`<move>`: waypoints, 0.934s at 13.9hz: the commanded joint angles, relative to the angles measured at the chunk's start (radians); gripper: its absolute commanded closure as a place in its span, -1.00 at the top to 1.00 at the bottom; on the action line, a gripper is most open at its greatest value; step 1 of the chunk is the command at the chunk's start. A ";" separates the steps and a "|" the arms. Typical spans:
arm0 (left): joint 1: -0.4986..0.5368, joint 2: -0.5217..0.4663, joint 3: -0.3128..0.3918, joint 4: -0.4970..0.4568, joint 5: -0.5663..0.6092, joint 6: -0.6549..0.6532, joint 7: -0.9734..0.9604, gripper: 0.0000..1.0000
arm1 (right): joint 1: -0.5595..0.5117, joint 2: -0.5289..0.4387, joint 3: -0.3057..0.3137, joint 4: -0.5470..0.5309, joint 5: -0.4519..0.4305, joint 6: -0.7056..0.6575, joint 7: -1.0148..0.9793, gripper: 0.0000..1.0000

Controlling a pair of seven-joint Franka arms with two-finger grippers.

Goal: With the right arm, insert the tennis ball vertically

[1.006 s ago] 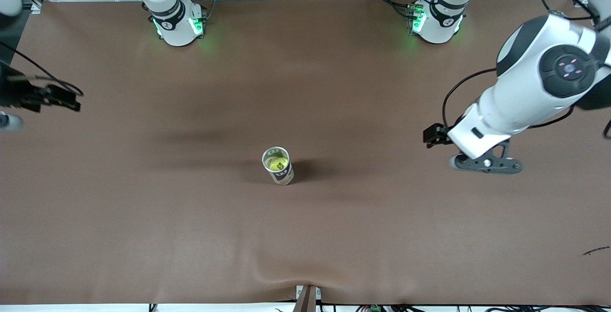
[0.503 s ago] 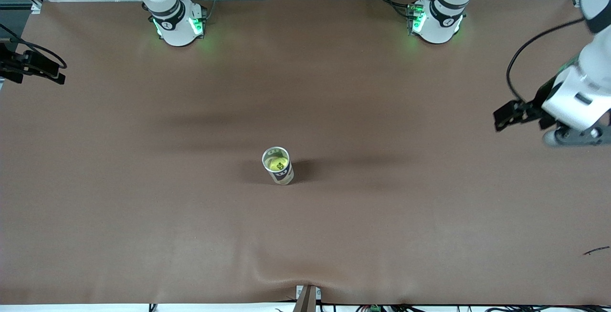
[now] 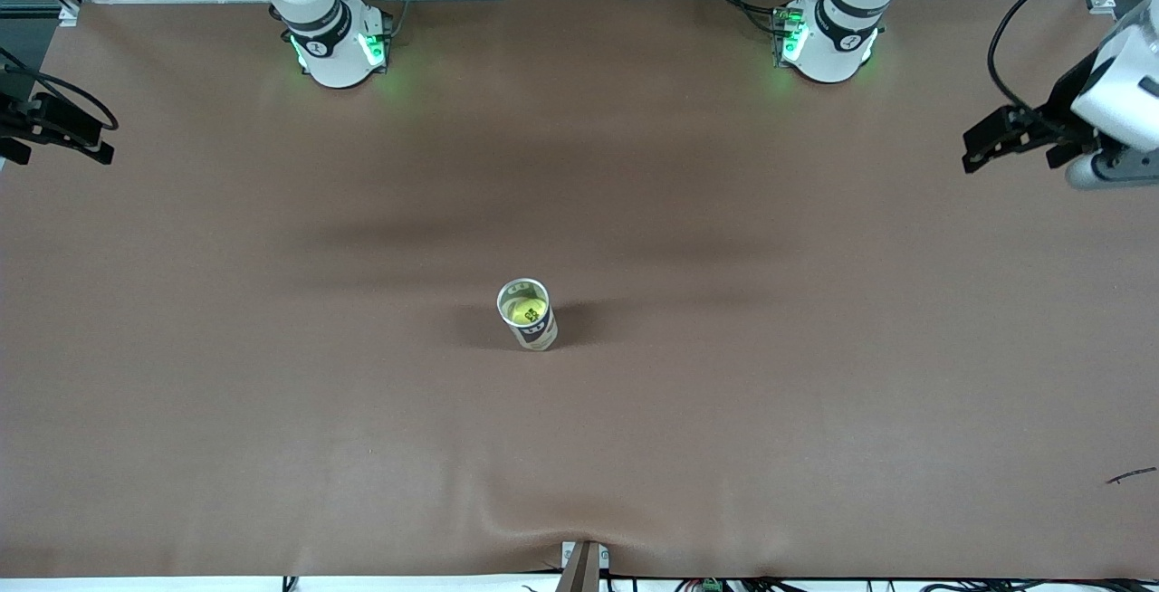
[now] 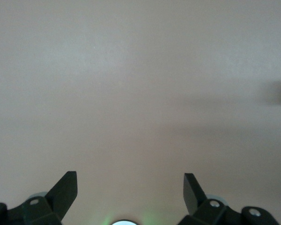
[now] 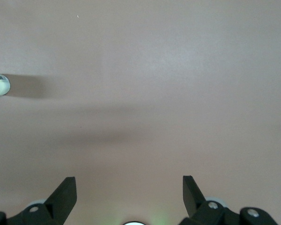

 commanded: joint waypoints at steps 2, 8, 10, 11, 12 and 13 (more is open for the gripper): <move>0.044 -0.094 -0.023 -0.106 -0.018 0.018 0.016 1.00 | -0.013 0.006 -0.005 0.025 0.027 -0.013 0.053 1.00; 0.048 -0.094 -0.014 -0.097 -0.009 0.018 0.050 1.00 | -0.008 0.002 -0.008 0.027 0.025 -0.026 0.079 1.00; 0.046 -0.085 -0.014 -0.074 -0.003 0.015 0.033 1.00 | -0.005 0.003 -0.010 0.027 0.021 -0.024 0.068 1.00; 0.043 -0.085 -0.014 -0.071 -0.004 0.013 0.030 1.00 | -0.007 0.003 -0.010 0.027 0.022 -0.026 0.064 1.00; 0.037 -0.085 -0.011 -0.071 -0.004 0.013 0.027 1.00 | -0.007 0.003 -0.011 0.025 0.021 -0.026 0.064 1.00; 0.017 -0.083 0.006 -0.073 -0.004 0.013 0.015 1.00 | -0.007 0.005 -0.011 0.024 0.019 -0.026 0.064 1.00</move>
